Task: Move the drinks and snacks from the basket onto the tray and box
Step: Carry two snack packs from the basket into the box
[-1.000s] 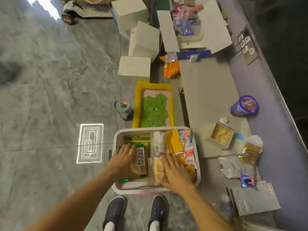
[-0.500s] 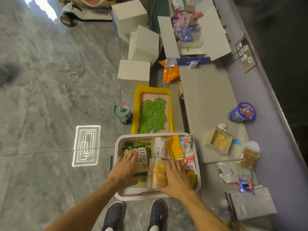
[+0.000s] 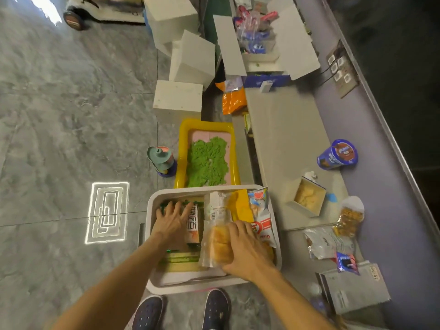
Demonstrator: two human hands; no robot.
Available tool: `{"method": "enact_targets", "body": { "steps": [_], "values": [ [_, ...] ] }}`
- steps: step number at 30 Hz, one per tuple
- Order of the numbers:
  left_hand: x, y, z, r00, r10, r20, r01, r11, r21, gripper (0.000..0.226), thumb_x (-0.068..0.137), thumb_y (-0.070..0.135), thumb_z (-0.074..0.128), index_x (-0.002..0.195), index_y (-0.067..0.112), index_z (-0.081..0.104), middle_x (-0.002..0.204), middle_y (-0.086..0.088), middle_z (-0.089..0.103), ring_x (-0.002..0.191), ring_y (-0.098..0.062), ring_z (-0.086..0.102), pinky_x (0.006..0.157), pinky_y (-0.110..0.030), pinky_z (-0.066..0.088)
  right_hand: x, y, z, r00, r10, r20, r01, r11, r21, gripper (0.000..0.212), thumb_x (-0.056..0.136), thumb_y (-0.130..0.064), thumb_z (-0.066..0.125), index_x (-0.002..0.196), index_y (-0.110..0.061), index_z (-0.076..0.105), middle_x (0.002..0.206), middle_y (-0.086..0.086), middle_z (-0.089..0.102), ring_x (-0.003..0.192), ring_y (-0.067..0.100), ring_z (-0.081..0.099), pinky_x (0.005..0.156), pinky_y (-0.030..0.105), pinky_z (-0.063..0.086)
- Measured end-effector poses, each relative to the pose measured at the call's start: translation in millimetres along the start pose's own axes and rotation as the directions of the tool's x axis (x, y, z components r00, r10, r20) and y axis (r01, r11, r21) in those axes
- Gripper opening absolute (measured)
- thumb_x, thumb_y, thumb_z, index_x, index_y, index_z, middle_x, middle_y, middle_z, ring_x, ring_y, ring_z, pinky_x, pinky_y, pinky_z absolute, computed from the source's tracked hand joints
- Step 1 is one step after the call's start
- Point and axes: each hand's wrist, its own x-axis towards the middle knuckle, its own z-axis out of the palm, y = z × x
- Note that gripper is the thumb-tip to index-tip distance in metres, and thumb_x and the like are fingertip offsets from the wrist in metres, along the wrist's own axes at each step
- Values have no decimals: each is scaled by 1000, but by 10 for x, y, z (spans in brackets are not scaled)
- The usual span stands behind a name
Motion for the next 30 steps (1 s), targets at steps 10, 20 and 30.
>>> {"method": "enact_targets", "body": {
  "steps": [10, 20, 30],
  "values": [
    [-715, -112, -603, 991, 23, -135, -56, 968, -244, 153, 46, 91, 72, 166, 27, 2, 160, -3, 26, 148, -30, 29, 122, -59, 33, -341, -208, -536, 991, 49, -123, -26, 982, 188, 102, 70, -76, 77, 148, -31, 29, 152, -4, 36, 142, 23, 38, 104, 44, 50],
    [-2011, 293, -2229, 872, 346, -348, -430, 880, -203, 142, 52, 70, 83, 167, 21, 14, 147, -3, 37, 135, -31, 47, 112, -51, 47, -1835, -686, -1945, 871, 286, -400, -196, 948, 252, 103, 67, -73, 79, 146, -22, 37, 142, 2, 43, 134, 29, 43, 100, 45, 49],
    [-3400, 1690, -3058, 552, 753, -358, -813, 581, -32, 135, 51, 66, 87, 162, 39, 14, 137, 13, 37, 120, -14, 52, 100, -31, 47, -4370, -1133, -2301, 524, 679, -515, -499, 734, 460, 104, 65, -80, 77, 146, -28, 35, 148, 3, 49, 132, 28, 54, 95, 42, 51]
  ]
}}
